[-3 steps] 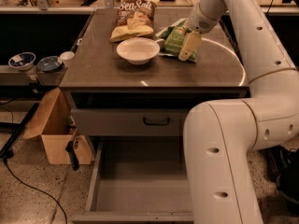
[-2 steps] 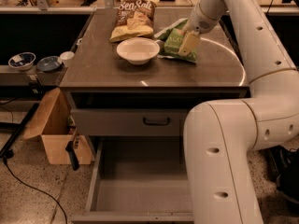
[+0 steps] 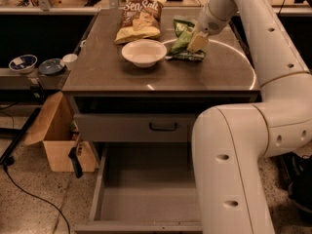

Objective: Place green jalapeno chip bag into middle drawer

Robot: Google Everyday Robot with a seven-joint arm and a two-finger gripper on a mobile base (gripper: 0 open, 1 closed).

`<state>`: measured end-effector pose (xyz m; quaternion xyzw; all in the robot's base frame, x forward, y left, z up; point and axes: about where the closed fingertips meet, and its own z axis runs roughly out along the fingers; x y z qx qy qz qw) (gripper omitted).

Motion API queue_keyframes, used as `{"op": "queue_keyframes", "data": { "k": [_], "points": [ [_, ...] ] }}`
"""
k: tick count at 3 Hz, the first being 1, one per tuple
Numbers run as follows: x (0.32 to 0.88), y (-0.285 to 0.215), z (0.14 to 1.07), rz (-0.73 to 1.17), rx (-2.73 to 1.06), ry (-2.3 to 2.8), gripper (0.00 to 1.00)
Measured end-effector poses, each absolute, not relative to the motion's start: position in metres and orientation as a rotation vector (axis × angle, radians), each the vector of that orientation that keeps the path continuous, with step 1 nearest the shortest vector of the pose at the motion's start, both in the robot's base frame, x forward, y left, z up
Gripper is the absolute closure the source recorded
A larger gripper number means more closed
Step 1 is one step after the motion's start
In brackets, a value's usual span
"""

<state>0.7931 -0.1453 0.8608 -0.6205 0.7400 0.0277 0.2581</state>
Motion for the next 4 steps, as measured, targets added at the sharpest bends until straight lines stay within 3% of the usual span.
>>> {"op": "queue_keyframes", "data": {
  "k": [1, 4],
  "points": [
    [0.793, -0.145, 0.861, 0.075, -1.682, 2.006, 1.0],
    [0.782, -0.152, 0.883, 0.066, -1.701, 1.965, 1.0]
  ]
}}
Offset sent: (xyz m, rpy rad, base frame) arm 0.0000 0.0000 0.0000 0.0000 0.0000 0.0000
